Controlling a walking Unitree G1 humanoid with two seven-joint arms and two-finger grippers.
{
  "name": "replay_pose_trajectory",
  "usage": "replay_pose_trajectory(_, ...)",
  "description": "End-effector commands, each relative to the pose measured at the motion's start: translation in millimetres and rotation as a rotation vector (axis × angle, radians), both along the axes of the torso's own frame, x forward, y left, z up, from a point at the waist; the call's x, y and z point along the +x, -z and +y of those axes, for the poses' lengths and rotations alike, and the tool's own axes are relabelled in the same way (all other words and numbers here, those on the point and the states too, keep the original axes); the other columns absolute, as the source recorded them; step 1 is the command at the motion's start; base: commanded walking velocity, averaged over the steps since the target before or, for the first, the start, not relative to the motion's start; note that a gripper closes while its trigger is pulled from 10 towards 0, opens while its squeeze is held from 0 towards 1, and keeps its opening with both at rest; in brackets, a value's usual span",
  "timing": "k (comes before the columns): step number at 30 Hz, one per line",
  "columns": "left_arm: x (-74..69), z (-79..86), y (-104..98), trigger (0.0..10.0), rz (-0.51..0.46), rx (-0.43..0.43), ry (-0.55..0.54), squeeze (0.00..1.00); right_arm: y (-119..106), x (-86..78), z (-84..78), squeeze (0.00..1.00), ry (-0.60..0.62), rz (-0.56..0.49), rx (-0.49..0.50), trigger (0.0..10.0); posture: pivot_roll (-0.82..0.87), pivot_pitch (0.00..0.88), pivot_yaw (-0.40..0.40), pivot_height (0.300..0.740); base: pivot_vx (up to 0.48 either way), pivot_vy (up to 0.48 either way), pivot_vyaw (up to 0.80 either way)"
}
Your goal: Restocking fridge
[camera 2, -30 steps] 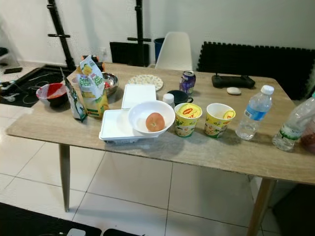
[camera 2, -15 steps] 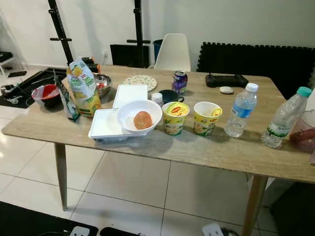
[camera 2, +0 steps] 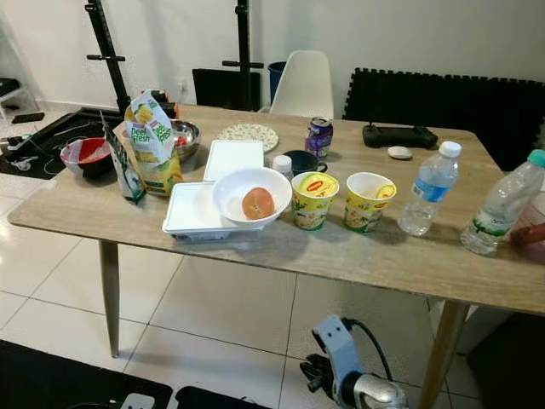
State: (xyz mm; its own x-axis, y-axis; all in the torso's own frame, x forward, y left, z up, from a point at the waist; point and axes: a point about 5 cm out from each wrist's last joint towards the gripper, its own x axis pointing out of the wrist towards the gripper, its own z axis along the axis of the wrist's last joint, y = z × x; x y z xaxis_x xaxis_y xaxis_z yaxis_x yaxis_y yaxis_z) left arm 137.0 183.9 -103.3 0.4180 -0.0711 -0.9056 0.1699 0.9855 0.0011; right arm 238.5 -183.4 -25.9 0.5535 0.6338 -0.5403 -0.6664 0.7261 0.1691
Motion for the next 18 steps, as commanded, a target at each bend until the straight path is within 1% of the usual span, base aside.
replay_pose_trajectory(1,-0.1,3.2,0,10.0,0.003,0.017,0.014,0.00,-15,8.6,9.9,1.00,-0.124,-0.045,0.103,10.0,-0.05,0.000,0.009,0.740,0.000,0.000,0.00)
replay_pose_trajectory(2,-0.1,3.2,0,10.0,0.003,0.017,0.014,0.00,-15,8.6,9.9,1.00,-0.124,-0.045,0.103,10.0,-0.05,0.000,0.009,0.740,0.000,0.000,0.00)
replay_pose_trajectory(3,-0.1,3.1,0,10.0,0.003,0.016,0.015,0.00,-20,10.5,12.9,1.00,-0.164,-0.057,0.137,10.0,-0.05,0.000,0.009,0.740,0.000,0.000,0.00)
replay_pose_trajectory(5,0.0,2.5,0,10.0,0.003,0.013,0.016,0.00,-44,18.4,23.6,1.00,-0.294,-0.118,0.257,10.0,-0.05,0.000,0.006,0.740,0.000,0.000,0.00)
replay_pose_trajectory(6,0.0,2.5,0,10.0,0.003,0.013,0.016,0.00,-44,18.4,23.6,1.00,-0.294,-0.118,0.257,10.0,-0.05,0.000,0.006,0.740,0.000,0.000,0.00)
replay_pose_trajectory(9,0.0,1.8,0,10.0,0.003,0.011,0.019,0.00,-68,24.7,31.5,1.00,-0.384,-0.187,0.345,10.0,-0.05,0.000,0.001,0.740,0.000,0.000,0.00)
replay_pose_trajectory(11,-0.2,1.7,0,10.0,0.004,0.011,0.021,0.00,-85,30.7,35.8,1.00,-0.411,-0.246,0.399,10.0,-0.04,0.000,0.000,0.740,0.000,0.000,0.00)
replay_pose_trajectory(12,-0.2,1.7,0,10.0,0.004,0.011,0.021,0.00,-85,30.7,35.8,1.00,-0.411,-0.246,0.399,10.0,-0.04,0.000,0.000,0.740,0.000,0.000,0.00)
replay_pose_trajectory(13,-0.5,1.7,0,10.0,0.005,0.011,0.022,0.00,-106,39.2,39.7,1.00,-0.427,-0.332,0.446,10.0,-0.04,0.000,-0.002,0.740,0.000,0.000,0.00)
replay_pose_trajectory(14,-0.6,1.7,0,10.0,0.006,0.011,0.022,0.00,-113,42.0,40.6,1.00,-0.431,-0.360,0.458,10.0,-0.04,0.000,-0.002,0.740,0.000,0.000,0.00)
replay_pose_trajectory(15,-0.6,1.7,0,10.0,0.006,0.011,0.022,0.00,-113,42.0,40.6,1.00,-0.431,-0.360,0.458,10.0,-0.04,0.000,-0.002,0.740,0.000,0.000,0.00)
replay_pose_trajectory(18,-0.8,1.6,0,10.0,0.007,0.012,0.024,0.00,-134,52.3,42.4,1.00,-0.421,-0.459,0.474,10.0,-0.04,0.000,-0.002,0.740,0.000,0.000,0.00)
